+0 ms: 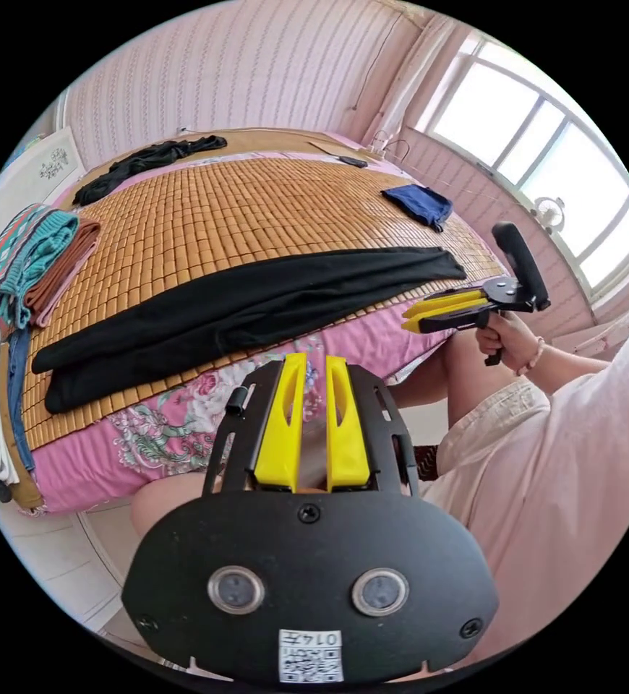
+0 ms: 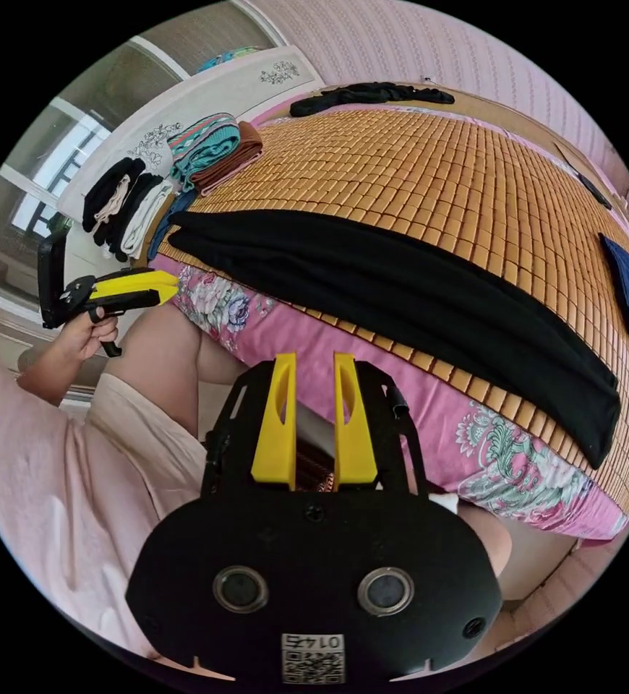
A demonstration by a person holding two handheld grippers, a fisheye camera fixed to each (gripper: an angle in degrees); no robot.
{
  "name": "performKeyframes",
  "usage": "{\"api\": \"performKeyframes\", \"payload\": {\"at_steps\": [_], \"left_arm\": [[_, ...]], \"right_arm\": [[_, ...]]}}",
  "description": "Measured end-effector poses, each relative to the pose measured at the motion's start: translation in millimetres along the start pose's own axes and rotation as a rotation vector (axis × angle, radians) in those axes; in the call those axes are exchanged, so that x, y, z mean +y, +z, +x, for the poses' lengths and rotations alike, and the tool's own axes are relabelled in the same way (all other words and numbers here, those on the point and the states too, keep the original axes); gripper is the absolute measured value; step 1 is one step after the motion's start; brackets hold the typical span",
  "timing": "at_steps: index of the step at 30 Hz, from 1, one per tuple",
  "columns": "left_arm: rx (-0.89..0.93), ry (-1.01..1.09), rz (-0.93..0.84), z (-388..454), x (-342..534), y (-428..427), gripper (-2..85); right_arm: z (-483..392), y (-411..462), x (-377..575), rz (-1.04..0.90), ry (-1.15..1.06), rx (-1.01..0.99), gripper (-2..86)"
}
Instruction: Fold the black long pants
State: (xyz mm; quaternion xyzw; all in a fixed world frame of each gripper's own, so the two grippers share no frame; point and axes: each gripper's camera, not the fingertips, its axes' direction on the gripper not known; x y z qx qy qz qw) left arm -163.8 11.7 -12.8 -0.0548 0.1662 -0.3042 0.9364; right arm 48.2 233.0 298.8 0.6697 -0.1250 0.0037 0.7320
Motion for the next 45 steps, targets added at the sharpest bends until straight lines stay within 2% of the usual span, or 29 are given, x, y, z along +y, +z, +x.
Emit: {"api": "performKeyframes", "payload": {"at_steps": [3, 6, 9, 21, 26, 31, 36, 39, 42, 45], "left_arm": [[-0.054, 0.094, -0.009, 45, 17, -22, 5.2], [-0.178, 0.152, 0.003, 70, 29, -37, 5.3], [-0.192, 0.108, -0.011, 73, 29, -41, 5.9], [-0.272, -0.022, -0.136, 14, -43, 3, 6.0], [-0.309, -0.039, -0.275, -7, -57, 41, 6.7], [-0.278, -0.030, -0.281, -25, -43, 43, 1.3], [-0.289, 0.033, -0.172, -16, -15, -13, -0.7], [-0.221, -0.005, -0.149, -18, 13, -33, -0.8], [-0.193, -0.055, -0.219, -34, 43, -9, -0.4], [-0.212, -0.081, -0.266, -48, 68, -5, 0.5]], "right_arm": [[-24, 8, 7, -0.059, 0.003, -0.087, 9.1], [-47, 5, 8, -0.055, -0.047, 0.009, 9.4], [-61, 3, -5, -0.062, -0.096, 0.101, 10.1], [-78, 39, -90, -0.163, -0.223, 0.267, 10.7], [-65, 67, -106, -0.222, -0.142, 0.240, 7.9], [-55, 71, -106, -0.227, -0.117, 0.273, 0.2], [-62, 30, -86, -0.131, -0.182, 0.228, -0.7], [-59, 25, -69, -0.150, -0.194, 0.183, -0.4], [-45, 47, -55, -0.233, -0.162, 0.150, 1.1], [-32, 37, -38, -0.199, -0.120, 0.128, 7.2]]}}
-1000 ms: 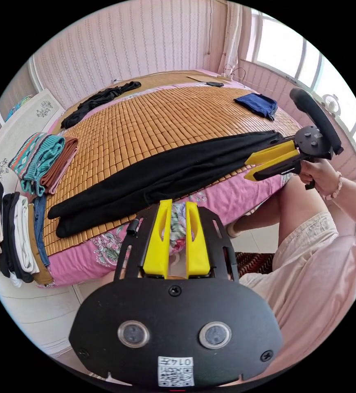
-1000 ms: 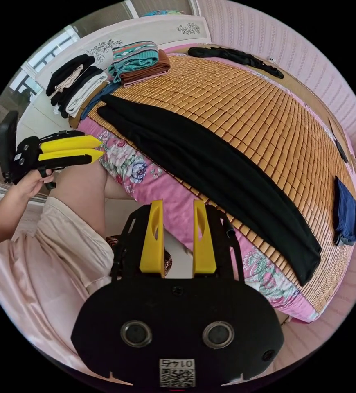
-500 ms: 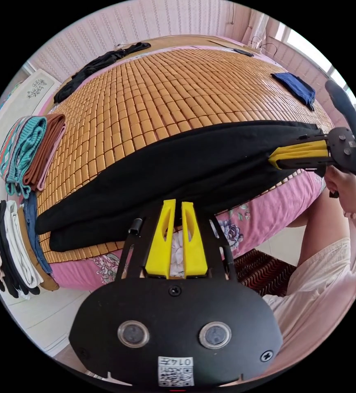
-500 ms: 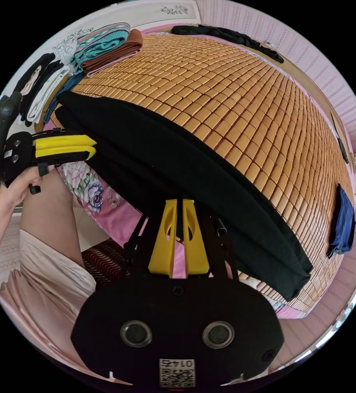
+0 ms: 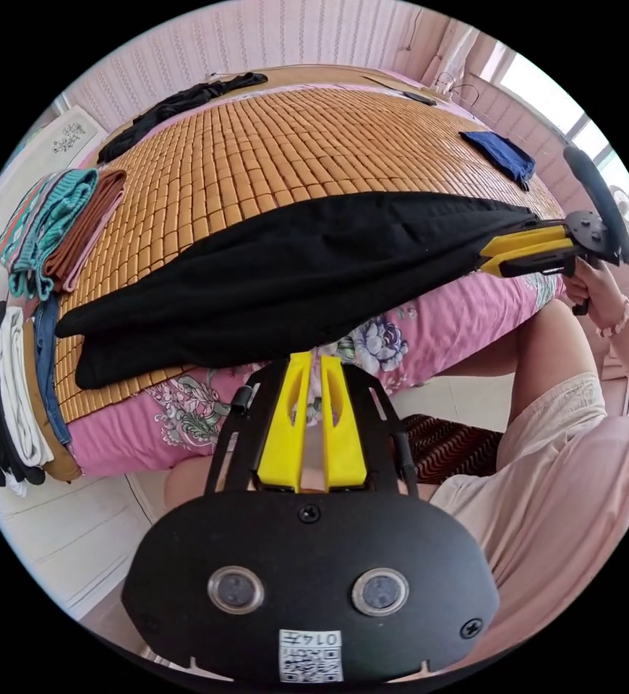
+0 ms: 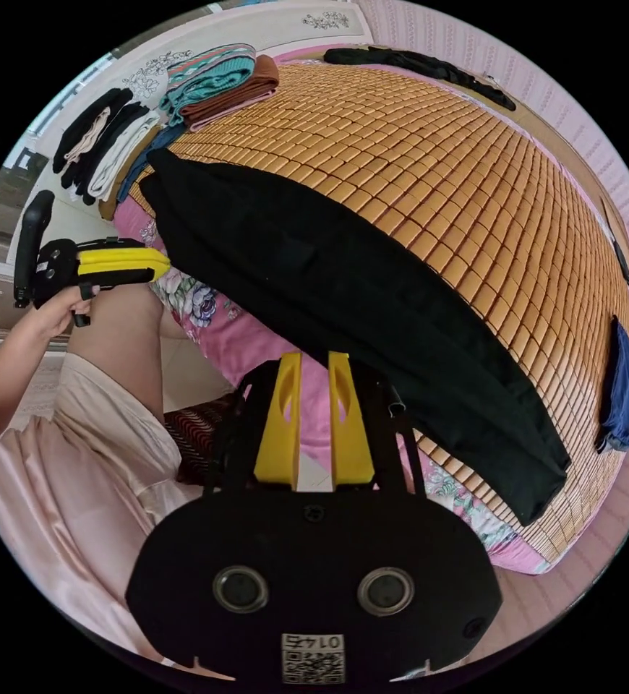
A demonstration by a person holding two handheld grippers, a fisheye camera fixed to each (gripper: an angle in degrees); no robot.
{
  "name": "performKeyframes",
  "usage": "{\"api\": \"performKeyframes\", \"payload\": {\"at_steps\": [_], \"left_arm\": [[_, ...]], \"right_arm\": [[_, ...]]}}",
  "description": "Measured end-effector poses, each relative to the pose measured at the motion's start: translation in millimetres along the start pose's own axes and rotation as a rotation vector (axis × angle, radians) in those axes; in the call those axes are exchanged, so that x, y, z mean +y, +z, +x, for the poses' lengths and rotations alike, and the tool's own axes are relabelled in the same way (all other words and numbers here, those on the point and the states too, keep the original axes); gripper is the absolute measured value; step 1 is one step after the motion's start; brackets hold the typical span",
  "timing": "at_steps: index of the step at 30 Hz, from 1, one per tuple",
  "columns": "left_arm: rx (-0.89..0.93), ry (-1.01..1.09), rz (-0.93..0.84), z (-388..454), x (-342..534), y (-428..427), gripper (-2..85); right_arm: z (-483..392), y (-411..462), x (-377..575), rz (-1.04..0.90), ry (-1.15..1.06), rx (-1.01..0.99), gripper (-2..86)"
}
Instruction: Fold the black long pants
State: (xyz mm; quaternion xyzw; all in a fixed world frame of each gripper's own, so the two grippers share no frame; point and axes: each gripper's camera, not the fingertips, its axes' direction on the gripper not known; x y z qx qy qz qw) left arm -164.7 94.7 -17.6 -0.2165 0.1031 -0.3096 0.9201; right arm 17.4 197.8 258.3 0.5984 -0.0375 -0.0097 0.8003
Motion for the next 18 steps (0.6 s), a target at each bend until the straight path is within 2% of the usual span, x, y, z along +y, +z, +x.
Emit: {"api": "performKeyframes", "payload": {"at_steps": [5, 7, 11, 15, 18], "left_arm": [[-0.029, -0.136, 0.095, -67, 39, -37, 1.9], [-0.099, -0.309, 0.140, -128, 58, -46, 2.7], [-0.109, -0.574, 0.198, -219, 84, -47, 5.7], [0.020, -0.770, 0.229, -293, 98, -23, 8.6], [0.201, -0.898, 0.227, -329, 115, 13, 7.1]], "right_arm": [[52, -25, 47, 0.075, 0.142, 0.043, 8.3], [87, -34, 73, 0.096, 0.258, 0.065, 8.3], [138, -44, 118, 0.148, 0.464, 0.059, 8.3], [190, -56, 181, 0.215, 0.711, 0.074, 8.3], [224, -61, 225, 0.262, 0.883, 0.068, 8.4]]}}
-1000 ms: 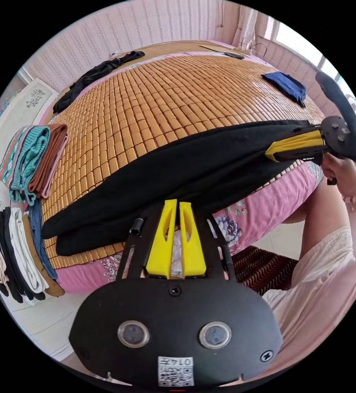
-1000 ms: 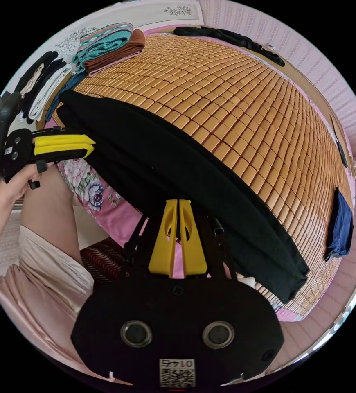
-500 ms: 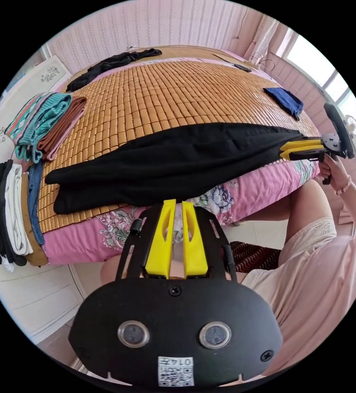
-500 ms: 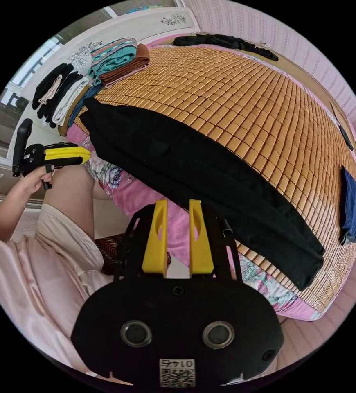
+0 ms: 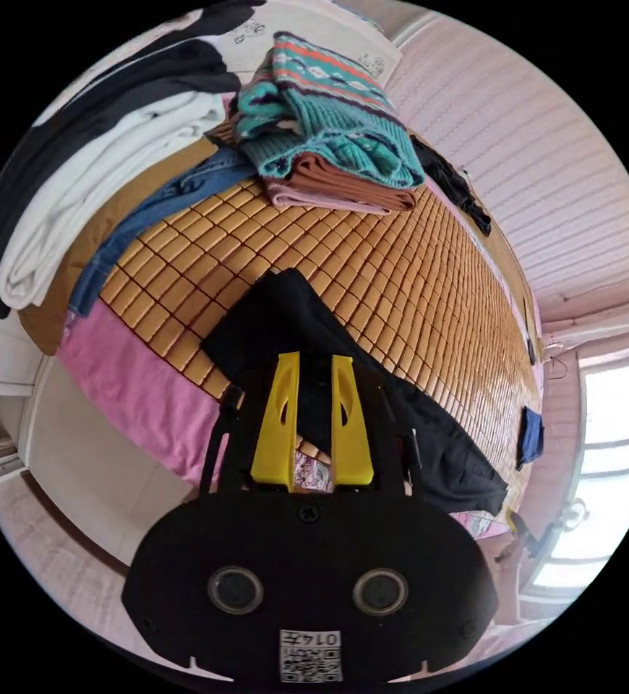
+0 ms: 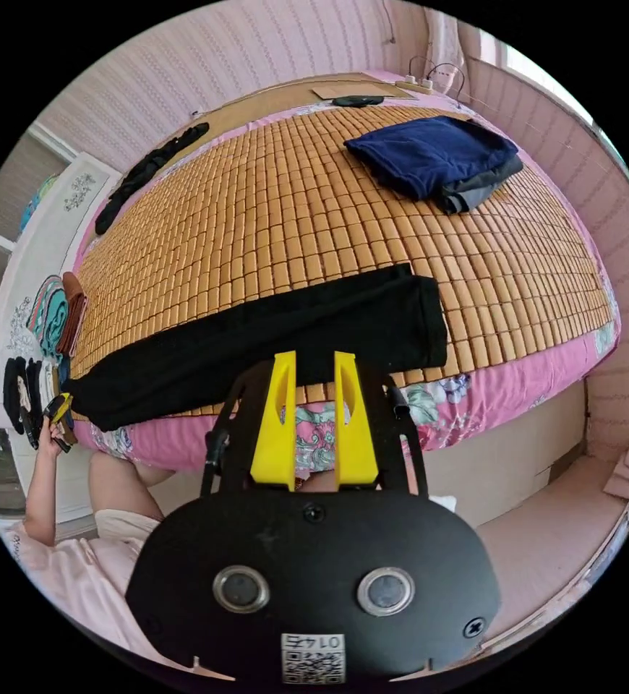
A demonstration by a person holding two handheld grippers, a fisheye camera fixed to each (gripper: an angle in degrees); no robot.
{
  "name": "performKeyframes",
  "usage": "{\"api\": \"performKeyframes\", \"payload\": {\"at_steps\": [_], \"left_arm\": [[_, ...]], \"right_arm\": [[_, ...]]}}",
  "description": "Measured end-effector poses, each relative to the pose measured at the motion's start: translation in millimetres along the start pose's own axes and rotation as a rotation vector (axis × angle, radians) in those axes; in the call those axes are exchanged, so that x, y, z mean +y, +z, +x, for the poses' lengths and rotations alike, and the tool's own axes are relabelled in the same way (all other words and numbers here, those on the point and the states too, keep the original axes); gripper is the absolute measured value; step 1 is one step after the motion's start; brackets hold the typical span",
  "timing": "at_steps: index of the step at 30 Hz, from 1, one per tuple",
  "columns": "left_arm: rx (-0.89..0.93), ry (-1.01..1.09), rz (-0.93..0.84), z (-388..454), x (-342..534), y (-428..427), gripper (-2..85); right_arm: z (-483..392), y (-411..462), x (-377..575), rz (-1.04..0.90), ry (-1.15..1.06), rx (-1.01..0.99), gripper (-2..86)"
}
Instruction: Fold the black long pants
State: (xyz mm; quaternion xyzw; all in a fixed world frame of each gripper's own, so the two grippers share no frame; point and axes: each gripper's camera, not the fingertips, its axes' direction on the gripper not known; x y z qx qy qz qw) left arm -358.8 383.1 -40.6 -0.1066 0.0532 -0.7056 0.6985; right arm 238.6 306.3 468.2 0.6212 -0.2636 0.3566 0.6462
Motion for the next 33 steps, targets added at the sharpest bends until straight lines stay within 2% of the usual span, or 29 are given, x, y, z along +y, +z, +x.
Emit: {"api": "performKeyframes", "payload": {"at_steps": [4, 14, 16, 18, 21, 23, 25, 28, 33], "left_arm": [[0.095, -0.037, -0.001, -36, 3, 15, 0.2], [0.118, 0.034, 0.083, -66, 8, -14, -0.5], [0.000, 0.059, 0.100, -63, 6, -21, 0.4], [-0.046, 0.047, 0.115, -65, 4, -24, 5.7], [-0.015, 0.009, 0.079, -71, -4, -13, 12.4], [0.026, -0.010, 0.031, -70, -10, 1, 13.3], [0.048, -0.013, 0.003, -63, -18, 20, 11.2], [0.019, 0.008, -0.044, -55, -28, 38, 1.2], [0.097, 0.072, 0.012, -51, -19, -11, -0.8]], "right_arm": [[52, -5, -3, 0.042, 0.133, -0.012, 8.4], [82, 37, -37, -0.016, 0.173, -0.115, 8.5], [83, 48, -41, -0.040, 0.179, -0.115, 6.4], [85, 51, -43, -0.041, 0.178, -0.081, 3.7], [90, 46, -43, -0.023, 0.163, -0.105, 1.4], [92, 41, -42, -0.006, 0.146, -0.112, 0.9], [92, 34, -42, 0.010, 0.125, -0.110, 0.5], [91, 27, -45, 0.021, 0.097, -0.099, 0.2], [88, 16, -59, 0.023, 0.043, -0.078, -0.3]]}}
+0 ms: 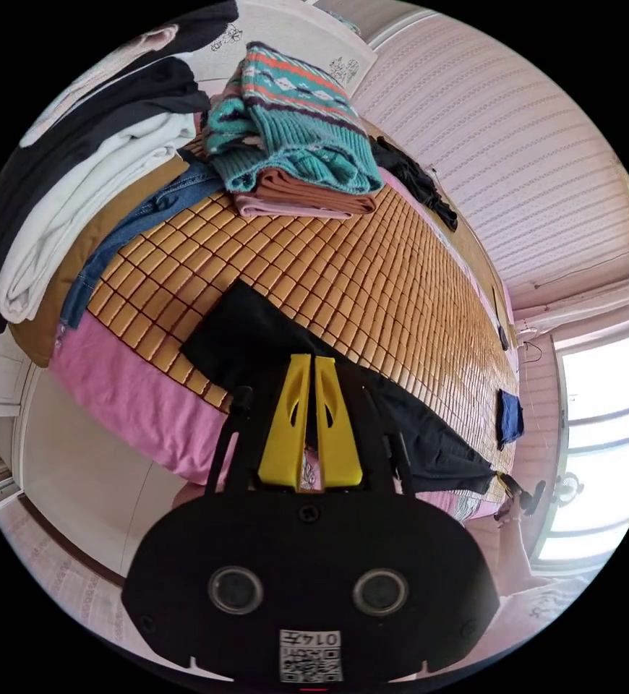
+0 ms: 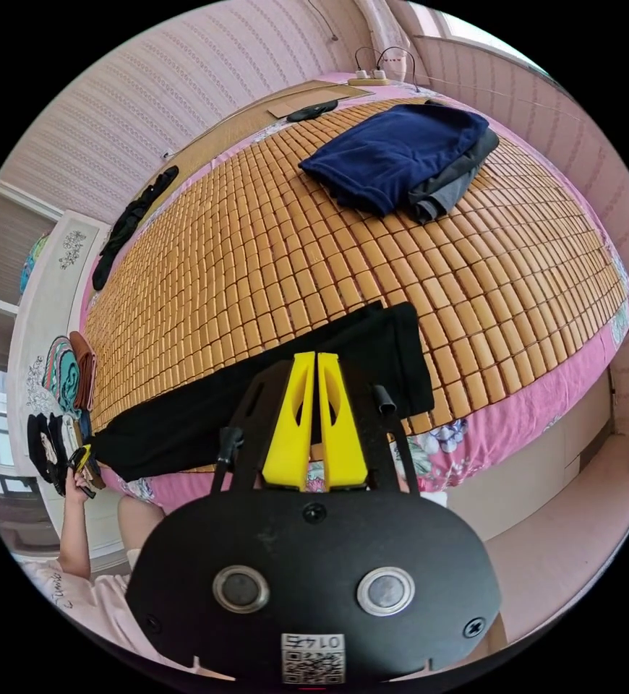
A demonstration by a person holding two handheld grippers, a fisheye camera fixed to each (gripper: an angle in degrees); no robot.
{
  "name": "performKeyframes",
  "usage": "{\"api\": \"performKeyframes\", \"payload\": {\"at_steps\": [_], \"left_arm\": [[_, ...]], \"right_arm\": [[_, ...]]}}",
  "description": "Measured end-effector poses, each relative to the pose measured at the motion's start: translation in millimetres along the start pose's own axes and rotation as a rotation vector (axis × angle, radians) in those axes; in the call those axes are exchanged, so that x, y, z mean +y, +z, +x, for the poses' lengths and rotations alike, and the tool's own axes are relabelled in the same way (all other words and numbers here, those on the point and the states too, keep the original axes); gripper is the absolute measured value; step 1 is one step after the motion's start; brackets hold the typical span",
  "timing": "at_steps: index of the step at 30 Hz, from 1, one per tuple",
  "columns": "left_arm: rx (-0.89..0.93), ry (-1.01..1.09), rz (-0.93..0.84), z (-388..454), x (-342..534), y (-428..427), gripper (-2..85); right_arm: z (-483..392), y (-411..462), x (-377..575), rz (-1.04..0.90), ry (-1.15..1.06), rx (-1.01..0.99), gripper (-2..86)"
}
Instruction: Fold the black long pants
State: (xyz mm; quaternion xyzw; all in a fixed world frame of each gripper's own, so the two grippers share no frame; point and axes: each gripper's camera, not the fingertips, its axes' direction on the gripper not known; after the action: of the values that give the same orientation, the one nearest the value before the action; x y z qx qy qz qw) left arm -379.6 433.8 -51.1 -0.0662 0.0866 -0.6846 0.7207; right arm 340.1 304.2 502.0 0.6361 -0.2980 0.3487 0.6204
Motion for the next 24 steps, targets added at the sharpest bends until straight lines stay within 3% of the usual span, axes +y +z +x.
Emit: {"api": "performKeyframes", "payload": {"at_steps": [7, 14, 17, 20, 24], "left_arm": [[0.064, 0.008, 0.046, 2, 15, -70, -0.8], [0.060, -0.131, 0.080, 21, -56, -12, 4.2], [-0.048, -0.119, 0.102, 48, -73, 1, 5.1], [-0.061, 0.006, 0.077, 94, -71, 7, 5.7], [-0.064, 0.403, -0.036, 203, -22, 34, 5.2]], "right_arm": [[-17, 16, -27, -0.107, -0.070, 0.057, -0.6], [-16, 28, -52, -0.116, 0.056, -0.049, 1.9], [-18, 17, -54, -0.042, 0.083, -0.082, 4.3], [-23, 9, -50, -0.002, 0.068, -0.097, 4.8], [-79, 16, -34, -0.030, -0.152, -0.124, 4.4]]}}
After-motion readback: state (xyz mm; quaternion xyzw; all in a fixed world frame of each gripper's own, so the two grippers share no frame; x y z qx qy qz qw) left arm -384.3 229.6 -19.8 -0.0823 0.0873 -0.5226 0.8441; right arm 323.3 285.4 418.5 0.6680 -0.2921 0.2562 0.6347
